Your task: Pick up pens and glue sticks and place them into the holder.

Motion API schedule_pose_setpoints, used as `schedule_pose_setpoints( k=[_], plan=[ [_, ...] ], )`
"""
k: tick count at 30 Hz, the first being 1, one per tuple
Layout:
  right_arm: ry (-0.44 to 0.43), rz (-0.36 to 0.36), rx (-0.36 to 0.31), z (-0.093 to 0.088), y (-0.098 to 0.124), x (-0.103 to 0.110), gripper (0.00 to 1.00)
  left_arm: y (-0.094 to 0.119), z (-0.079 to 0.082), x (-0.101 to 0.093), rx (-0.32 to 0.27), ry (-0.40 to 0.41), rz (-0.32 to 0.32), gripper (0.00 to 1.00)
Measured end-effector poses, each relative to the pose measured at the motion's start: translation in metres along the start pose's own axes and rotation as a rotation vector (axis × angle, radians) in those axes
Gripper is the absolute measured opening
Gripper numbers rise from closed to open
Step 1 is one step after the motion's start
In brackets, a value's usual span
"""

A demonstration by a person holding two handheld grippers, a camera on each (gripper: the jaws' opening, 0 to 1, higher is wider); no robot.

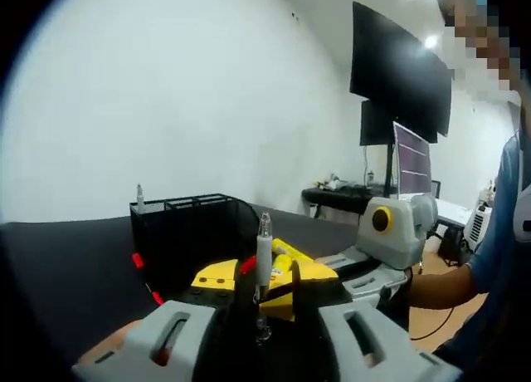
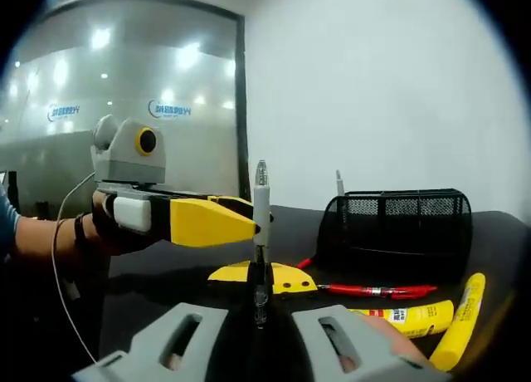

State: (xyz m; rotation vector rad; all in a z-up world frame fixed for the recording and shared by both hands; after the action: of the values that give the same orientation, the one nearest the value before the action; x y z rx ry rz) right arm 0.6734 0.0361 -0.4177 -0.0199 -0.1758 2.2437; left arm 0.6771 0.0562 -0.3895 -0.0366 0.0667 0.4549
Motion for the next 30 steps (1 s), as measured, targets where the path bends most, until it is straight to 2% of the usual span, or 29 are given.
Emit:
schedule_pose_setpoints(
  k=[2, 9, 15, 18, 20, 24, 27, 30],
  plan=[
    [-0.001, 0.010, -0.008, 0.001, 0.000, 0.003, 0.04, -0.001, -0.002, -0.001, -0.001, 0.002, -0.003, 0.24],
    [0.015, 0.017, -0.002, -0.001, 0.001, 0.007, 0.04, 0.000, -0.005, 0.000, 0.010, -0.025, 0.004, 0.12],
    [0.019, 0.033, -0.002, -0.002, 0.000, 0.009, 0.05, 0.002, -0.005, 0.003, 0.015, -0.035, 0.020, 0.11],
    [0.055, 0.018, -0.006, -0.002, 0.001, 0.007, 0.06, 0.005, -0.002, 0.009, 0.011, -0.042, 0.038, 0.10],
    [0.074, 0.008, -0.032, 0.003, 0.004, 0.006, 0.05, 0.010, 0.003, 0.016, 0.002, -0.044, 0.057, 0.10],
    [0.035, 0.000, -0.073, 0.012, 0.008, 0.002, 0.06, 0.020, 0.007, 0.027, -0.008, -0.044, 0.092, 0.10],
    [0.039, -0.006, -0.101, 0.018, 0.008, 0.000, 0.07, 0.024, 0.008, 0.030, -0.012, -0.044, 0.108, 0.10],
    [0.007, 0.010, -0.119, 0.024, 0.007, 0.000, 0.11, 0.026, 0.008, 0.031, -0.019, -0.046, 0.121, 0.10]
  ],
)
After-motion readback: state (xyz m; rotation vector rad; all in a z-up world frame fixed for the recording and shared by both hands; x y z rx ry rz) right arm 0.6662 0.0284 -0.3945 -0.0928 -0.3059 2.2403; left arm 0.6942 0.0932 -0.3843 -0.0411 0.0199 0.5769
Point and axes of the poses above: the point that each gripper's makers call its tool centre point, and the gripper's own axes: y roughly backward along the fingers, x roughly to its left, z roughly out of its top, the point moved 2 cm from there along y, roughly backward along the fingers, and after that the axes turned 6 degrees about -x, right-handed, at the moved point
